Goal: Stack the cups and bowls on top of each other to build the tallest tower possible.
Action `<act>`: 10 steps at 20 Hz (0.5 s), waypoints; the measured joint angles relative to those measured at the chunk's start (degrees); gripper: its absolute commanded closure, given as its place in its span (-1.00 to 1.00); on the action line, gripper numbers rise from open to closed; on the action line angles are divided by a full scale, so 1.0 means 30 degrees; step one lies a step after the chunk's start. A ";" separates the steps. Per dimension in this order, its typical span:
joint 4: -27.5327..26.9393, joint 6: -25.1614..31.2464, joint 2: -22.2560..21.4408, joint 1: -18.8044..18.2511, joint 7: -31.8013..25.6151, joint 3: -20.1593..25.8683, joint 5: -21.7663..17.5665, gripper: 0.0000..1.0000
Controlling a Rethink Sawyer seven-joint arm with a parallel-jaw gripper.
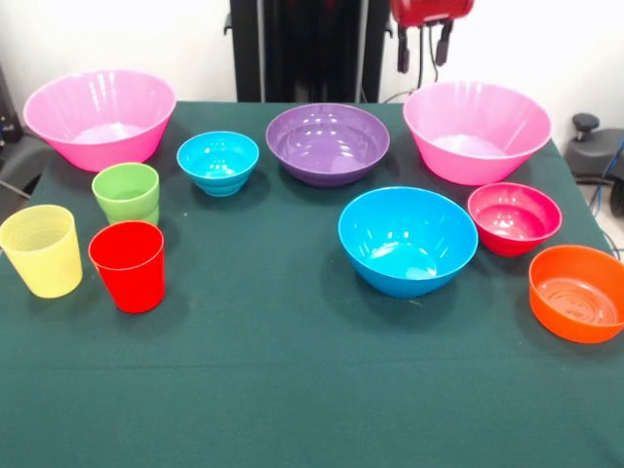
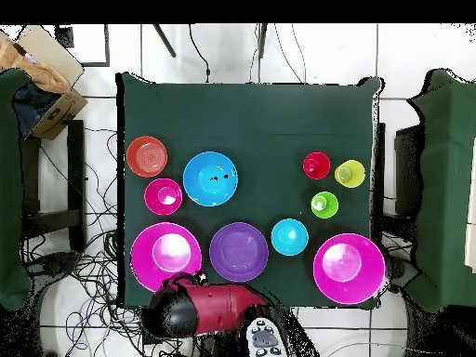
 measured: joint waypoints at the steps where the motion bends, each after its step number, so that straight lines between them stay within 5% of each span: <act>1: -0.0006 -0.0342 0.0253 0.0002 0.0000 -0.0055 -0.0146 -1.00; 10: -0.0036 -0.1703 0.1902 0.0002 0.0000 -0.0478 -0.0795 -1.00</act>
